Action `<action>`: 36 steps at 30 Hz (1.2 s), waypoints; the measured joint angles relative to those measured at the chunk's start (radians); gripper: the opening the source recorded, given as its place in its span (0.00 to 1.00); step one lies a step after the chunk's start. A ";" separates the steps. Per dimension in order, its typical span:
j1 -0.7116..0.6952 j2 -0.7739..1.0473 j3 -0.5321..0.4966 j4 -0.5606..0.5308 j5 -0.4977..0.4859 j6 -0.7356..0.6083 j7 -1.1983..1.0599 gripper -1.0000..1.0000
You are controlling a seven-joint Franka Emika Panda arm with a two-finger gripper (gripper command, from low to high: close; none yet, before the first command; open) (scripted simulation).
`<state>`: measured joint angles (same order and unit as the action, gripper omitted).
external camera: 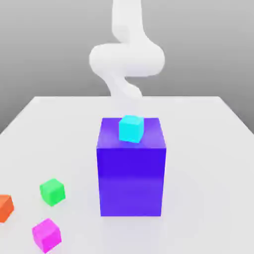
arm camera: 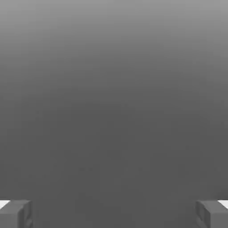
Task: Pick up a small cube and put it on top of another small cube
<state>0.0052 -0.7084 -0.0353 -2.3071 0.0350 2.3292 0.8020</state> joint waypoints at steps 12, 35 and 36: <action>-0.004 0.445 -0.133 -0.034 0.164 0.139 0.014 0.50; -0.145 1.173 -0.179 -0.055 0.256 0.476 0.125 0.00; -0.145 1.173 -0.179 -0.055 0.256 0.477 0.126 0.00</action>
<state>-0.1402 0.4645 -0.2142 -2.3617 0.2905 2.8057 0.9275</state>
